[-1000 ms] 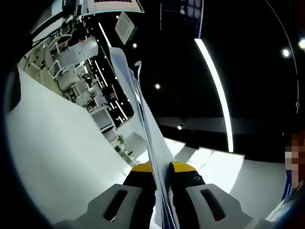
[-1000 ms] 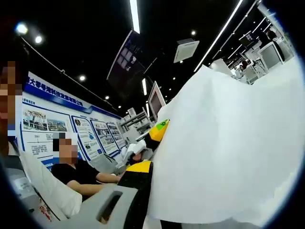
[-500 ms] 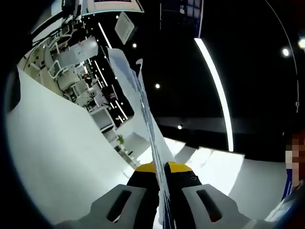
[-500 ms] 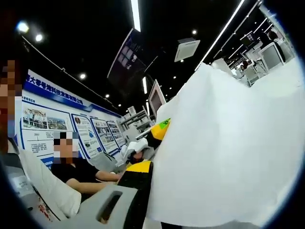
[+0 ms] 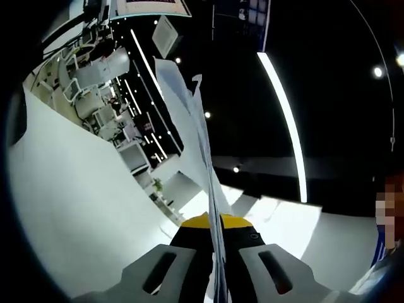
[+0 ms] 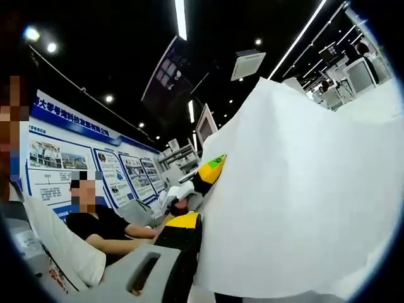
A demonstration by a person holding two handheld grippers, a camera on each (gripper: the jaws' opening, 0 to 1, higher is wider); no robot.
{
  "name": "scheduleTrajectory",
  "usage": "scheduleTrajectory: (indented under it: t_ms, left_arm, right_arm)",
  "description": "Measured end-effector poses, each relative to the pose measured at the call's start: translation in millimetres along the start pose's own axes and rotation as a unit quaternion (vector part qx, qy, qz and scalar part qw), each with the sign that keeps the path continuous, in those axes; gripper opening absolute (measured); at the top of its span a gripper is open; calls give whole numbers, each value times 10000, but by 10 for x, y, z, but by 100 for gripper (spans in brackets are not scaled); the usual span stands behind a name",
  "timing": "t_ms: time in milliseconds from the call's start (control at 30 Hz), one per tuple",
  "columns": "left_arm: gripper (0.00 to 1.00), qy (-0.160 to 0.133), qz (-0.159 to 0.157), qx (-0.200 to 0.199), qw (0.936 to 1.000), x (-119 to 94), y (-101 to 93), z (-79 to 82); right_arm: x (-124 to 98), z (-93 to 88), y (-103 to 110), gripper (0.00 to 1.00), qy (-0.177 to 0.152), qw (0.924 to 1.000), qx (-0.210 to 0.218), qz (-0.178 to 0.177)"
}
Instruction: Organize the stack of printing papers by aligning and flattening the scattered papers on the table
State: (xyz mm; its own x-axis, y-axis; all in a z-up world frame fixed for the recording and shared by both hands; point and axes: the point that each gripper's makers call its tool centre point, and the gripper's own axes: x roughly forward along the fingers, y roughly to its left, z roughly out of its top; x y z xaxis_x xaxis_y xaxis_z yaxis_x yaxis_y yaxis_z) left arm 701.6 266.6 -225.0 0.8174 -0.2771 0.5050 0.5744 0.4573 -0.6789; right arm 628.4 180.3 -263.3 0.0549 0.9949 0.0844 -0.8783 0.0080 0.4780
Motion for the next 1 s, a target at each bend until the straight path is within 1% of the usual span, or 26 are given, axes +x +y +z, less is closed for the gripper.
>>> scheduleTrajectory:
  t_ms: [167, 267, 433, 600, 767, 867, 1000]
  left_arm:
    - [6, -22, -13, -16, 10000, -8, -20, -6]
    - [6, -24, -16, -10, 10000, -8, -11, 5]
    - [6, 3, -35, 15, 10000, -10, -30, -12]
    - [6, -10, -27, 2, 10000, -11, -13, 6]
    - [6, -13, -30, -3, 10000, -11, -10, 9]
    - [6, -12, -33, -15, 10000, -10, -6, 14]
    - [6, -8, -40, -17, 10000, -8, -4, 16]
  right_arm:
    - [-2, 14, -5, 1, -28, 10000, 16, 6]
    - [-7, 27, -19, 5, -57, 10000, 3, -12]
    - [-43, 100, -60, 6, -201, 9998, 25, -54]
    - [-65, 133, -93, 9, -264, 9996, 23, -122]
    - [-158, 239, -234, 11, -470, 9981, 83, -397]
    - [-231, 319, -340, 15, -638, 9959, 142, -626]
    - [-331, 415, -444, 17, -831, 9931, 201, -806]
